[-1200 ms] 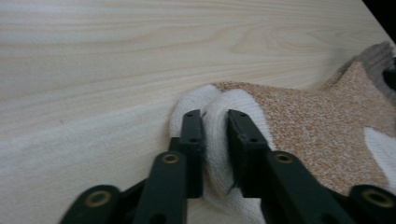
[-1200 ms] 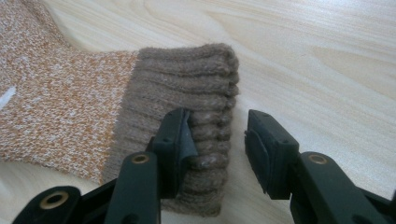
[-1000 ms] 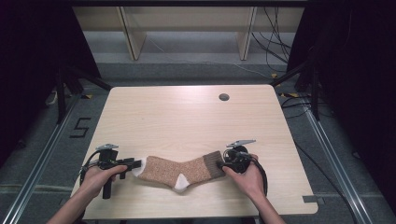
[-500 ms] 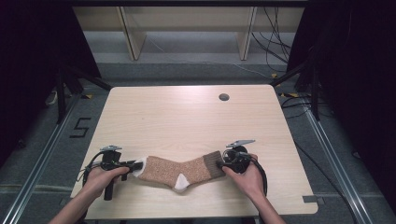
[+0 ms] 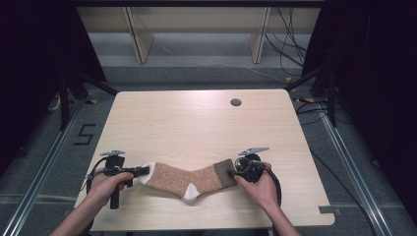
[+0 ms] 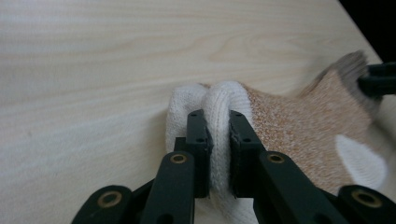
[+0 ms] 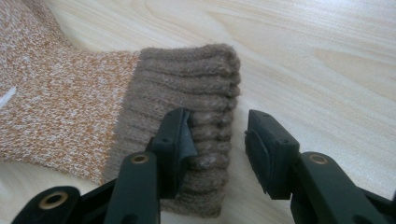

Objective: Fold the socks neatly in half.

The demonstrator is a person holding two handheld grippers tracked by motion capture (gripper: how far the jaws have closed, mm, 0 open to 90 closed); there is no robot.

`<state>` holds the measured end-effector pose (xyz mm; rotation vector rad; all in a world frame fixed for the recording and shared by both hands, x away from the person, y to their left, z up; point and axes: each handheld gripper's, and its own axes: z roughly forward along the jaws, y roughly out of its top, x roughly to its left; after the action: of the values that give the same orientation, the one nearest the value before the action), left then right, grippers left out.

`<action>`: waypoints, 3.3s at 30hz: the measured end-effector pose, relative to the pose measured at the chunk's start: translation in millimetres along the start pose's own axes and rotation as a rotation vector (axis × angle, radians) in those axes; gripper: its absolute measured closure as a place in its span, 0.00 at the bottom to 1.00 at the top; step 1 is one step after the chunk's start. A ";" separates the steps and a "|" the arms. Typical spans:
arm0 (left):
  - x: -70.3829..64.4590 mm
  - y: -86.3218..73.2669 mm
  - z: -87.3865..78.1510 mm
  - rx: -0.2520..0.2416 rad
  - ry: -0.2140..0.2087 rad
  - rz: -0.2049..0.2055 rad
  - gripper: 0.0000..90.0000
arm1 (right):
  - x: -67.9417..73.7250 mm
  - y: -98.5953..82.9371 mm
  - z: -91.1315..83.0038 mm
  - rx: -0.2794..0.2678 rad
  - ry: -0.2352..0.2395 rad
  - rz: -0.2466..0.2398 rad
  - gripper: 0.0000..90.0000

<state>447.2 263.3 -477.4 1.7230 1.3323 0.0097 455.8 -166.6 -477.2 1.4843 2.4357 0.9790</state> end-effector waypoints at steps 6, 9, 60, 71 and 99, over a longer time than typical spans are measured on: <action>-10.7 19.4 -8.8 -0.032 -0.010 0.021 0.89 | 5.7 0.7 0.8 0.001 -0.011 -0.011 0.66; -16.3 26.1 -10.3 -0.049 -0.015 0.030 0.89 | 6.7 1.2 2.5 0.002 0.005 -0.016 0.66; -90.6 69.8 10.9 -0.138 -0.114 0.162 0.89 | 27.6 12.8 18.5 -0.037 -0.016 -0.064 0.69; -100.6 70.0 20.2 -0.130 -0.124 0.182 0.89 | 30.1 15.2 20.8 -0.033 -0.013 -0.062 0.70; -119.4 66.3 54.8 -0.107 -0.099 0.251 0.89 | 23.7 19.9 -3.7 -0.079 0.013 -0.044 0.77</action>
<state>475.9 137.9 -406.0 1.7656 1.0199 0.1346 457.1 -142.5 -457.5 1.3974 2.3978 1.0654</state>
